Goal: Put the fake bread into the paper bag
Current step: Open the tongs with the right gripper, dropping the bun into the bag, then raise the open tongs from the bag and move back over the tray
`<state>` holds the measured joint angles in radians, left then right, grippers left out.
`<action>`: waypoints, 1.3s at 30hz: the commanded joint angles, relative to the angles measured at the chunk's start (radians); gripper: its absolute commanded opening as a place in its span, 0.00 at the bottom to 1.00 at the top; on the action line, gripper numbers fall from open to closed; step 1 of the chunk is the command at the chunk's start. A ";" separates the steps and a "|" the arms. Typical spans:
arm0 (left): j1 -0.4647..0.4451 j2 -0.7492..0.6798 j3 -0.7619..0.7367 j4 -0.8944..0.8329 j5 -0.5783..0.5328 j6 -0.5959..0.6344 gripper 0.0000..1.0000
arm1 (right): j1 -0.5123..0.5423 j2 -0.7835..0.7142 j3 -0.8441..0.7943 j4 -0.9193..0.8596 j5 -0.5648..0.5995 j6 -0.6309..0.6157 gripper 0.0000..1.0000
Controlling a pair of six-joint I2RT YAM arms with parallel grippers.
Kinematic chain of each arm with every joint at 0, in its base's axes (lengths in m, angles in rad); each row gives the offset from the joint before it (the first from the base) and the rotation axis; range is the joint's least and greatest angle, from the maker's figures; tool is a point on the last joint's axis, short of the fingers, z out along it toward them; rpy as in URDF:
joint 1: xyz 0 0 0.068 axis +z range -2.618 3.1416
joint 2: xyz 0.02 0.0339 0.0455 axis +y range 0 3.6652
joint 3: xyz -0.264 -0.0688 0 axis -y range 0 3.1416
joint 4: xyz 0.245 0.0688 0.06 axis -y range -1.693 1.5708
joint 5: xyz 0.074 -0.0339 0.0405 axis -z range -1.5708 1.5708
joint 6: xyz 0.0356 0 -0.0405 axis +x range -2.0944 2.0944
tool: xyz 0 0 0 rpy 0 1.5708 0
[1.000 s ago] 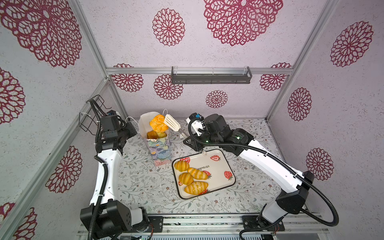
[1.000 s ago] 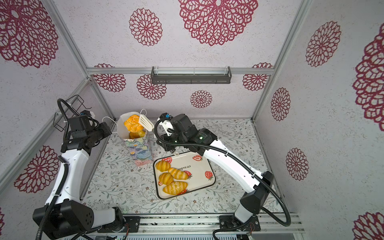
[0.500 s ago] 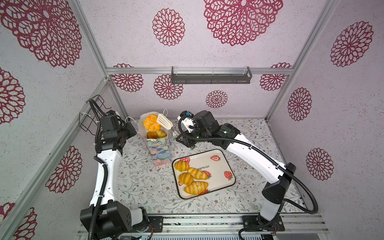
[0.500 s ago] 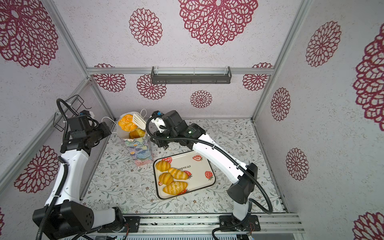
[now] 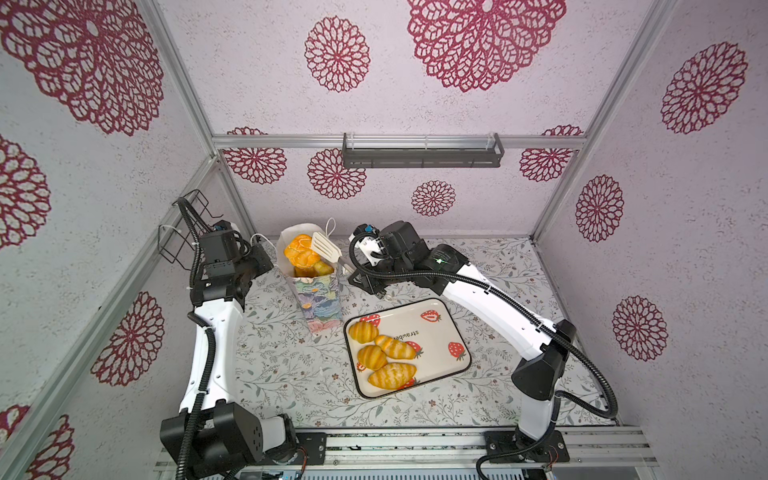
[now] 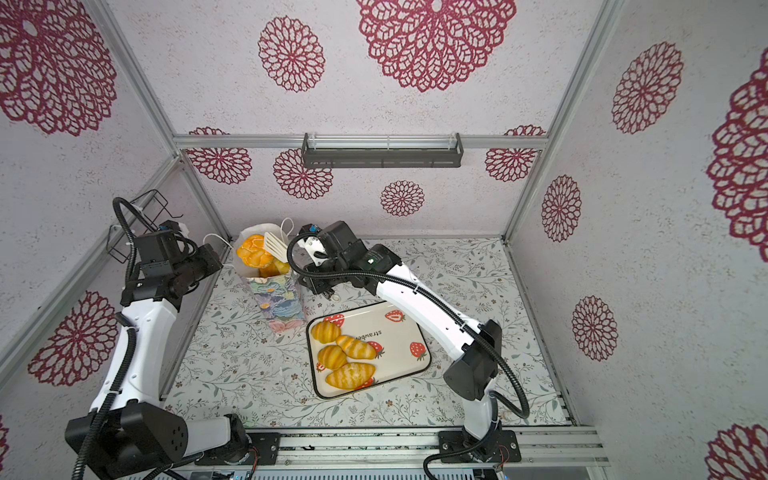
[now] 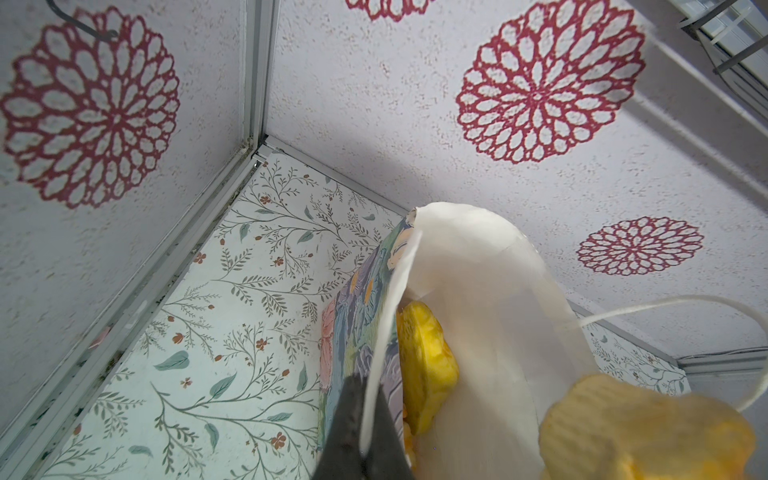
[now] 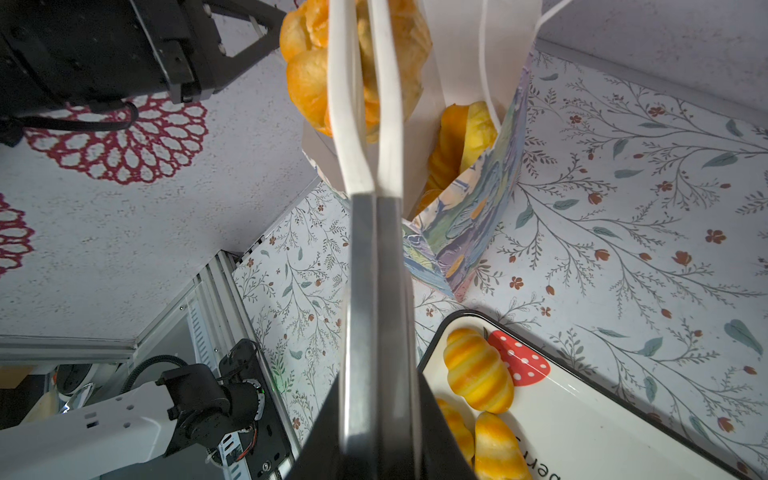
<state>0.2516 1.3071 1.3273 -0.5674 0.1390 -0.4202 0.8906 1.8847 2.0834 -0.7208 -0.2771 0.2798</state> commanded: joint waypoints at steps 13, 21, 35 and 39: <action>0.015 -0.017 -0.002 -0.002 -0.001 -0.007 0.00 | -0.035 0.009 0.049 0.044 -0.013 -0.008 0.26; 0.015 -0.016 -0.004 0.000 0.006 -0.008 0.00 | -0.039 0.006 0.047 0.044 -0.016 -0.008 0.33; 0.015 -0.015 -0.002 0.001 0.015 -0.008 0.00 | -0.035 -0.083 0.001 0.049 0.005 0.000 0.33; 0.015 -0.014 -0.004 0.004 0.012 -0.008 0.00 | -0.032 -0.149 -0.057 0.063 0.025 0.008 0.33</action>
<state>0.2562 1.3071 1.3270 -0.5674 0.1478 -0.4229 0.8581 1.8469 2.0315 -0.7162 -0.2646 0.2817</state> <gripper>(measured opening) 0.049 0.332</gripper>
